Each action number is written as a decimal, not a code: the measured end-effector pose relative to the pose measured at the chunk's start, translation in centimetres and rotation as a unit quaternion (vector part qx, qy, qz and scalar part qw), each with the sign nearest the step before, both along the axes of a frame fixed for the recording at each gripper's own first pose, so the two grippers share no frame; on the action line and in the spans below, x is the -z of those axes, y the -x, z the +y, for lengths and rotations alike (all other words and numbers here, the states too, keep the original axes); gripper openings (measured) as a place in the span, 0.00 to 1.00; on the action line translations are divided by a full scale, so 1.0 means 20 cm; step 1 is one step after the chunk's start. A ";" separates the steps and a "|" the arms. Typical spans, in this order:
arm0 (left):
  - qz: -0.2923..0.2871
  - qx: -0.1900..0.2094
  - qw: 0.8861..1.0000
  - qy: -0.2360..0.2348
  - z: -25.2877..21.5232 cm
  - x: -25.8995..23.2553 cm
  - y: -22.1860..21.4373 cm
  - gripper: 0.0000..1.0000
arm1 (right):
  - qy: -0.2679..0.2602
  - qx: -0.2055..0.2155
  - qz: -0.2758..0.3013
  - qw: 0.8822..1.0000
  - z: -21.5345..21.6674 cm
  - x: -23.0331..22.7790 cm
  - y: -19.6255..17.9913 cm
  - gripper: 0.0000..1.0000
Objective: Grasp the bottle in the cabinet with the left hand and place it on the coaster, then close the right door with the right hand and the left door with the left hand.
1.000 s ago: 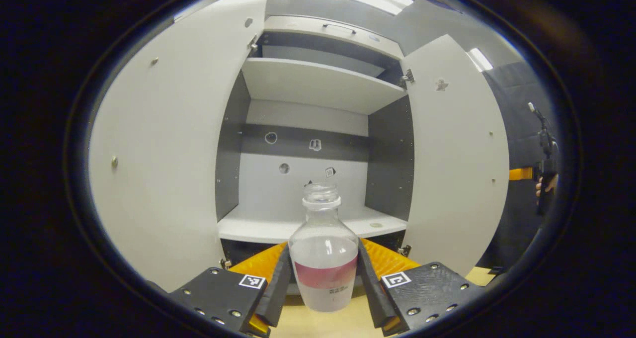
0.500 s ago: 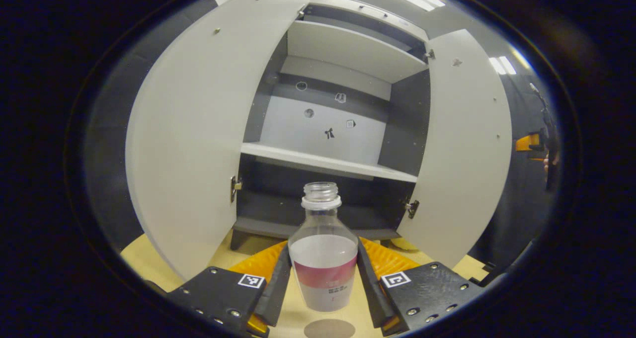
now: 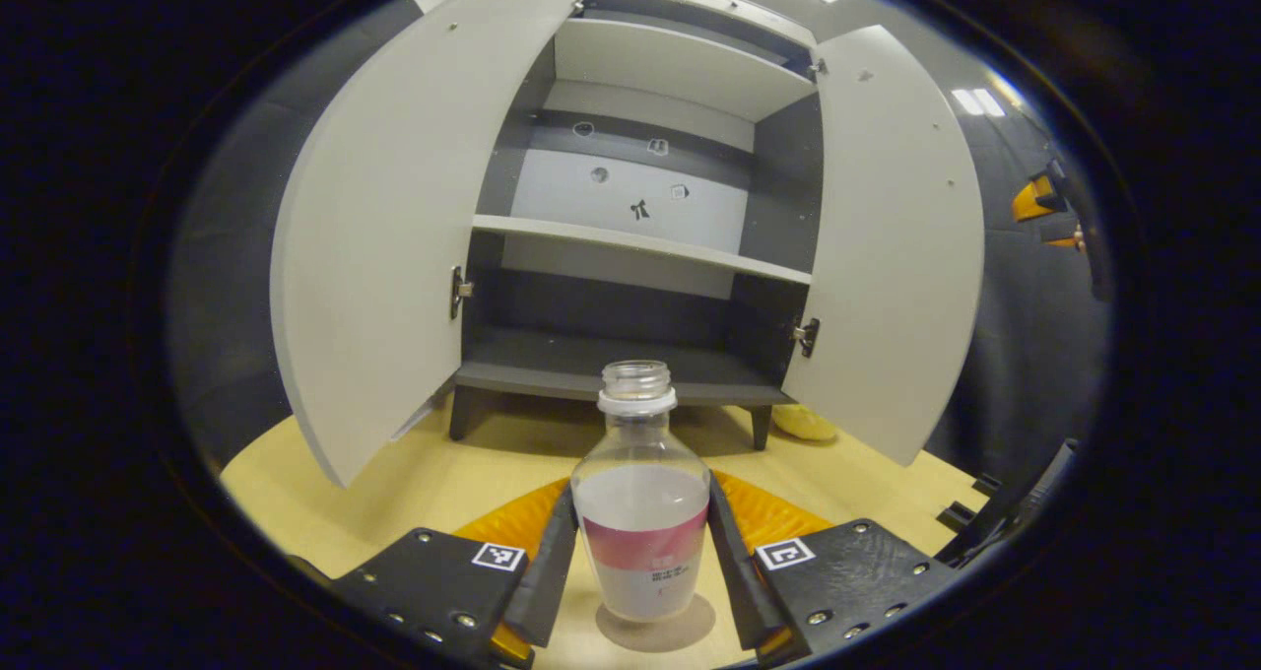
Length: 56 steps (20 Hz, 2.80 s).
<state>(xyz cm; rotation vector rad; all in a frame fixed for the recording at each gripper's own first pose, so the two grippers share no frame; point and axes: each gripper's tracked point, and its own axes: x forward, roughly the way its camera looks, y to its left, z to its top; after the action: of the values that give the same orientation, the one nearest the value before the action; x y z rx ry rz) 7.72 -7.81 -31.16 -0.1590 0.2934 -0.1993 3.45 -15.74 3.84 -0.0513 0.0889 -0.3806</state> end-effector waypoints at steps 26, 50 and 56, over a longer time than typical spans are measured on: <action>0.004 0.079 0.995 -0.057 -0.13 0.06 0.21 0.90 | -0.050 0.018 0.026 0.998 0.05 0.14 0.16 0.94; -0.084 -0.145 0.985 -0.033 0.60 -1.53 0.00 0.90 | -0.033 -0.088 -0.028 0.995 0.00 -0.20 -0.31 0.98; -0.033 -0.159 0.986 -0.023 0.53 -1.56 -0.13 0.90 | -0.049 -0.164 -0.027 0.985 0.05 -0.25 -0.46 0.98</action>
<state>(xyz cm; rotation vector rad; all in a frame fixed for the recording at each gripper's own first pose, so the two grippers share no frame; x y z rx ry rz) 10.40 2.86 0.04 -0.1503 0.2032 0.1185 12.58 -14.74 8.88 0.0427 0.0440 -0.0479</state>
